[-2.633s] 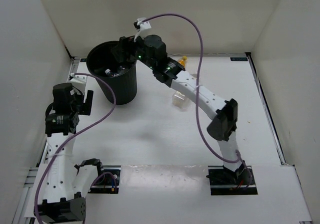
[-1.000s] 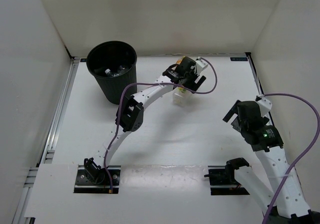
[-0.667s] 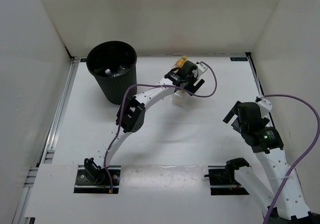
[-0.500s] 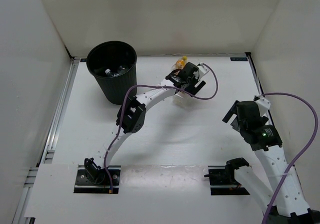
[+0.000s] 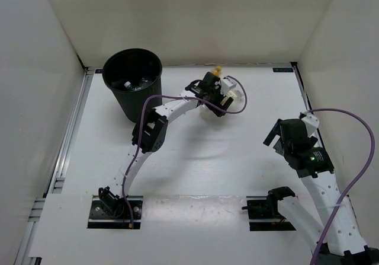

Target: Put the plastic bottles in the bin

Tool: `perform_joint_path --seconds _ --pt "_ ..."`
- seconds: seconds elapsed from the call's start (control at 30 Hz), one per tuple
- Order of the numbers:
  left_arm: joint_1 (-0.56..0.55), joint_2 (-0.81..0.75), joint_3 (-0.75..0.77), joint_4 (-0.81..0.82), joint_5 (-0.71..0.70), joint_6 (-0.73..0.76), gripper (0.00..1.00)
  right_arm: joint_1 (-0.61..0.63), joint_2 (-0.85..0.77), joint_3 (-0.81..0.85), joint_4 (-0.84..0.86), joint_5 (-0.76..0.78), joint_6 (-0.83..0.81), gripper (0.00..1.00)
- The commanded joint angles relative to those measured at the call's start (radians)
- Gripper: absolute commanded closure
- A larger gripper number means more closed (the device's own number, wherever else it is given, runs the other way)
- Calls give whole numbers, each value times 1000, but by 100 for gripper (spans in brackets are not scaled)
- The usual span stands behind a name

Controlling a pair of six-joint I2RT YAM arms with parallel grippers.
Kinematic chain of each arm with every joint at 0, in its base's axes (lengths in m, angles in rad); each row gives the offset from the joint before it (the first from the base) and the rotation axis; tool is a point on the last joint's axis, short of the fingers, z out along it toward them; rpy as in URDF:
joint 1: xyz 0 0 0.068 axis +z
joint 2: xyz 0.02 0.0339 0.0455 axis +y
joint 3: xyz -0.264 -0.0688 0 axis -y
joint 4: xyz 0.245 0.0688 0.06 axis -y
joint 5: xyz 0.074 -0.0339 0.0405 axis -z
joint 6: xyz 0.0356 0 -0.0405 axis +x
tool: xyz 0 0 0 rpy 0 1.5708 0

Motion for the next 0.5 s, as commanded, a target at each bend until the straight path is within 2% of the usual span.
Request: perform_joint_path --seconds 0.0,0.13,0.17,0.23,0.27,0.3,0.33,0.4,0.47 --pt "-33 -41 -28 -69 -15 34 0 4 3 38 33 6 -13 0" --pt "-33 -50 -28 -78 -34 48 2 4 3 38 33 6 -13 0" --pt "-33 -62 -37 -78 -34 48 16 4 3 38 33 6 -13 0" --pt "-33 -76 -37 -78 -10 48 35 4 3 38 33 6 -13 0" --pt "-33 -96 -37 -78 0 48 59 4 -6 38 33 6 -13 0" --pt "-33 -107 -37 -78 0 35 68 4 -6 38 33 6 -13 0" --pt "-33 -121 -25 -78 9 34 77 4 -6 38 33 6 -13 0" --pt "-33 -180 -15 -78 9 25 86 4 -6 38 33 6 -13 0" --pt "-33 -234 -6 -78 9 25 89 4 -6 47 33 6 -3 0"
